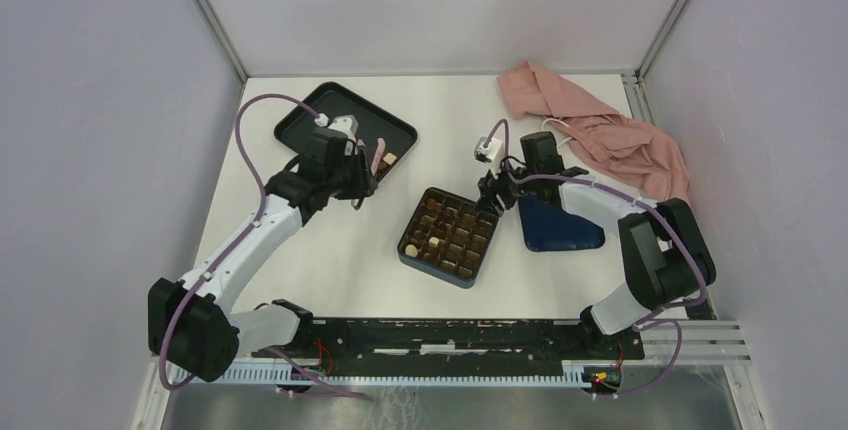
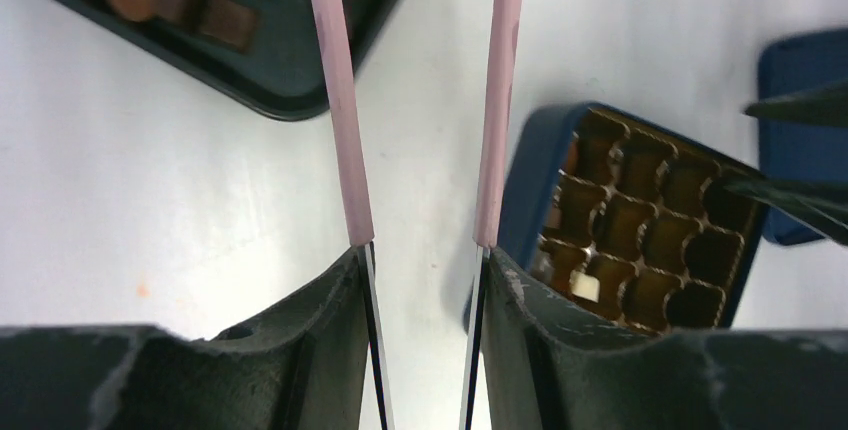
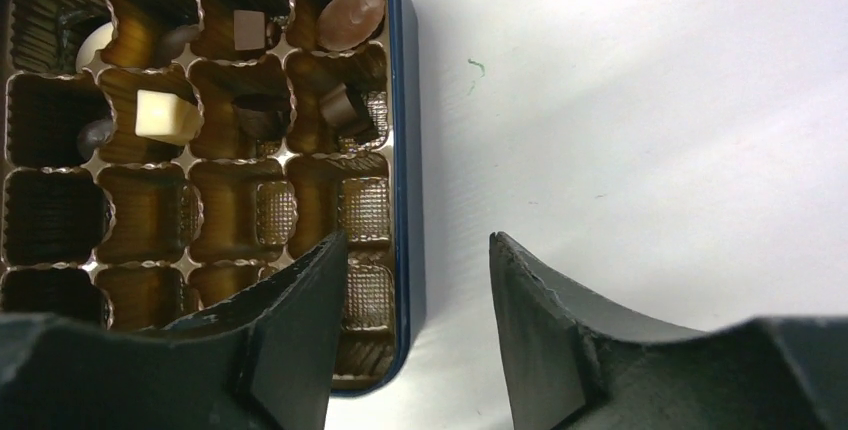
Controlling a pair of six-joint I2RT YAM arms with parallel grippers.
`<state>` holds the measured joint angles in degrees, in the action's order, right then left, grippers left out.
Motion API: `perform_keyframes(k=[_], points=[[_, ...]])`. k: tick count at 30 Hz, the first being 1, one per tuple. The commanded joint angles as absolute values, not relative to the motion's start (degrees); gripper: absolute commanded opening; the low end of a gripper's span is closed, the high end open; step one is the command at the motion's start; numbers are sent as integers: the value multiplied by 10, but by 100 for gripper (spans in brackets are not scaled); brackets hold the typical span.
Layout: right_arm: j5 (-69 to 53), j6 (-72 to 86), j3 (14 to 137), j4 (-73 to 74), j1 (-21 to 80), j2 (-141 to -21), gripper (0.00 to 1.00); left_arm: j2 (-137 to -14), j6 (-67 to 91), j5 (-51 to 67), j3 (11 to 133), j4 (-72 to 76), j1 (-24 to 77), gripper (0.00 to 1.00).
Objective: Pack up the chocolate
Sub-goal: Place the packing box at the center of the board, then pick up the fake chocolate from the plate.
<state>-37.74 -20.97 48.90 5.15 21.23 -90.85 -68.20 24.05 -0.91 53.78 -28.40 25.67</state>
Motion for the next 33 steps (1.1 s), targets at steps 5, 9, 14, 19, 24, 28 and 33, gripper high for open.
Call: perform_keyframes(k=[5, 9, 14, 19, 24, 28, 33], points=[[-412, -307, 518, 92, 194, -787, 68, -738, 149, 33, 626, -350, 150, 48], [-440, -320, 517, 99, 191, -755, 68, -809, 126, 65, 671, -376, 117, 47], [-466, -321, 522, 108, 190, -749, 68, -892, 108, 68, 743, -415, 98, 47], [-471, -323, 522, 110, 191, -747, 68, -953, 95, 68, 796, -424, 64, 47], [-472, -323, 521, 109, 191, -752, 68, -998, 85, 88, 831, -430, 29, 46], [-474, -323, 521, 110, 191, -757, 68, -1003, 82, 76, 834, -431, 11, 46], [-476, -323, 522, 110, 190, -763, 68, -1012, 75, 49, 832, -433, 4, 46]])
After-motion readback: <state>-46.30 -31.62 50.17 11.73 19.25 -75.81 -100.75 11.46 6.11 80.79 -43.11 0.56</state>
